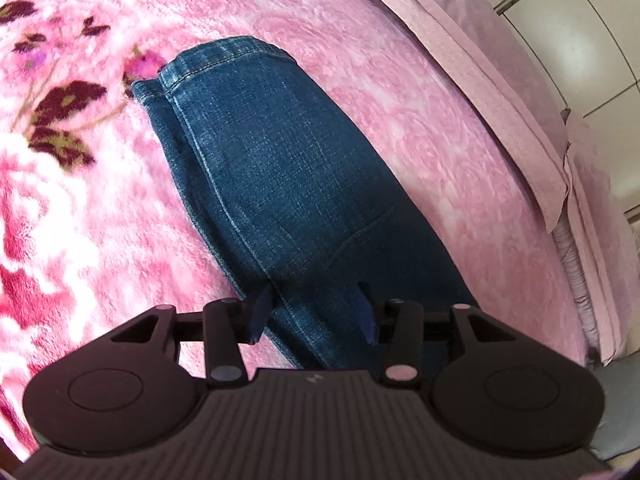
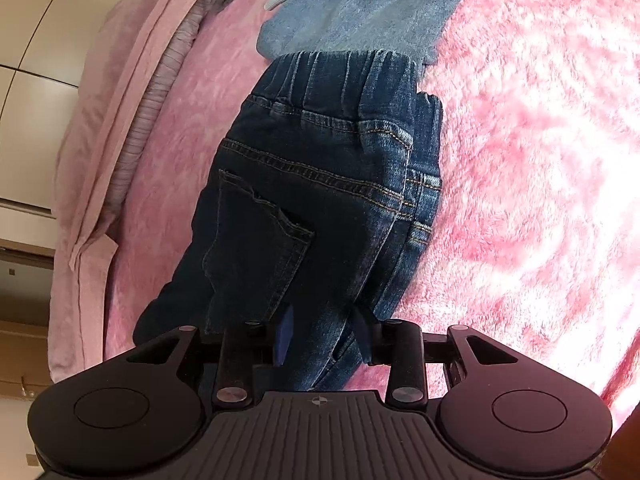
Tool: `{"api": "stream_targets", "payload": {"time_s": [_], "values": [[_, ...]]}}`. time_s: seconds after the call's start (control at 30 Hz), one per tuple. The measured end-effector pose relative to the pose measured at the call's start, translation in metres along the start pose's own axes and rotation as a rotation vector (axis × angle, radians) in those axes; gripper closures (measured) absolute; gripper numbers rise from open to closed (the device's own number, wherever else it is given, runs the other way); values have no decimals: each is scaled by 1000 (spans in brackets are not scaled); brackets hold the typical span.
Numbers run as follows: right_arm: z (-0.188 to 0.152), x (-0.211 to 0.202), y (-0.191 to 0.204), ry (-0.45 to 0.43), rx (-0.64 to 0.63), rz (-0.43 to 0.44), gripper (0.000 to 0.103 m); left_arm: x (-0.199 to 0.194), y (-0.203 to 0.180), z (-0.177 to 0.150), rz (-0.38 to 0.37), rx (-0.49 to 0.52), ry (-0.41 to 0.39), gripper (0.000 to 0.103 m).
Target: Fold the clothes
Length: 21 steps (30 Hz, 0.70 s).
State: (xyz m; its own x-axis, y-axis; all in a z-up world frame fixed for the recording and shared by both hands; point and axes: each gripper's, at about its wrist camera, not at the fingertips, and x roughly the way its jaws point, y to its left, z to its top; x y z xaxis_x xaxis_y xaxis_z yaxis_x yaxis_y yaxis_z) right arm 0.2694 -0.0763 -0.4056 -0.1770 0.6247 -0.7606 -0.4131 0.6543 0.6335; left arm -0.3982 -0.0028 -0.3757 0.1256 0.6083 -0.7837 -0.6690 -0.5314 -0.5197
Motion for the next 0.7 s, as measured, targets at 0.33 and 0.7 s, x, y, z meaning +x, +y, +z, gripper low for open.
{"api": "stream_targets", "payload": {"time_s": [0.33, 0.7], "values": [[2, 4, -3, -3, 14, -1, 66, 5, 13, 10, 5, -34, -43, 71], [7, 2, 12, -49, -103, -64, 101, -29, -4, 12, -21, 179, -145, 99]]}}
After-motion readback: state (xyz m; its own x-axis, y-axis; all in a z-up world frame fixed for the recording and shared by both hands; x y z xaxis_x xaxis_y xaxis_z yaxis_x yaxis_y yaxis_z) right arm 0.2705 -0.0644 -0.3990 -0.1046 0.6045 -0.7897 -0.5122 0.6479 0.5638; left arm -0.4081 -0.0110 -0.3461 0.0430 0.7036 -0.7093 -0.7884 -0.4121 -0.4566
